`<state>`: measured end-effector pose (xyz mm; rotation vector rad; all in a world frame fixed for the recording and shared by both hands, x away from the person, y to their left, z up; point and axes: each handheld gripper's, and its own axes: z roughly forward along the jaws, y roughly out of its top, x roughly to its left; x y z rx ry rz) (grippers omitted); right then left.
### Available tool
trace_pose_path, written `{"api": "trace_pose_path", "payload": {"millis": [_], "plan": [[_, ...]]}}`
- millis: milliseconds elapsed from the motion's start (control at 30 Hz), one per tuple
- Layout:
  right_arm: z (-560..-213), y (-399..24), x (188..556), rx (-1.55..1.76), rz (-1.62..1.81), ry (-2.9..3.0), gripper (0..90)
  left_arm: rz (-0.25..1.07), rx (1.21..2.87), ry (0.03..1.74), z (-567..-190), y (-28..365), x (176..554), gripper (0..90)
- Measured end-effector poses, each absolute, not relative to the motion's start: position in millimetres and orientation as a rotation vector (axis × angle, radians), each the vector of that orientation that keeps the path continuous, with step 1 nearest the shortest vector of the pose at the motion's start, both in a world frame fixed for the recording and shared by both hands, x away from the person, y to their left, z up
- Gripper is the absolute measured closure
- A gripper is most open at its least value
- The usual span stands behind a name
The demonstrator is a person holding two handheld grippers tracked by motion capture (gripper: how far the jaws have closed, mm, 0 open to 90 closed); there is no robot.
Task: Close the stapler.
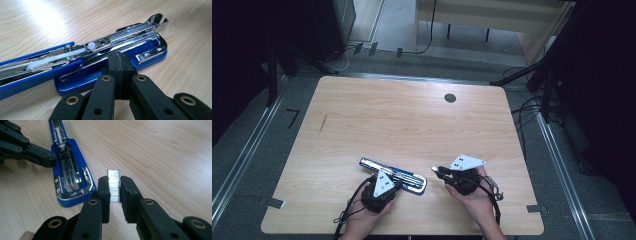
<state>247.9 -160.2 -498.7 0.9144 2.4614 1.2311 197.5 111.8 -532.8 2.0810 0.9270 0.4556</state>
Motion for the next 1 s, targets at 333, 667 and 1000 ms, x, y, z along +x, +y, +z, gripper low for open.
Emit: {"api": "trace_pose_path", "payload": {"millis": [333, 667, 1000], "plan": [[-494, -149, 243, 0.856, 1.248, 2.484, 80.1, 0.457, 2.080, 0.928, -533, 112, 197, 90.0], [-494, -136, 241, 0.801, 1.239, 2.518, 80.1, 0.456, 2.082, 0.926, -533, 112, 198, 90.0], [-495, -125, 241, 0.728, 1.248, 2.557, 80.1, 0.456, 2.081, 0.926, -533, 112, 197, 90.0]]}}
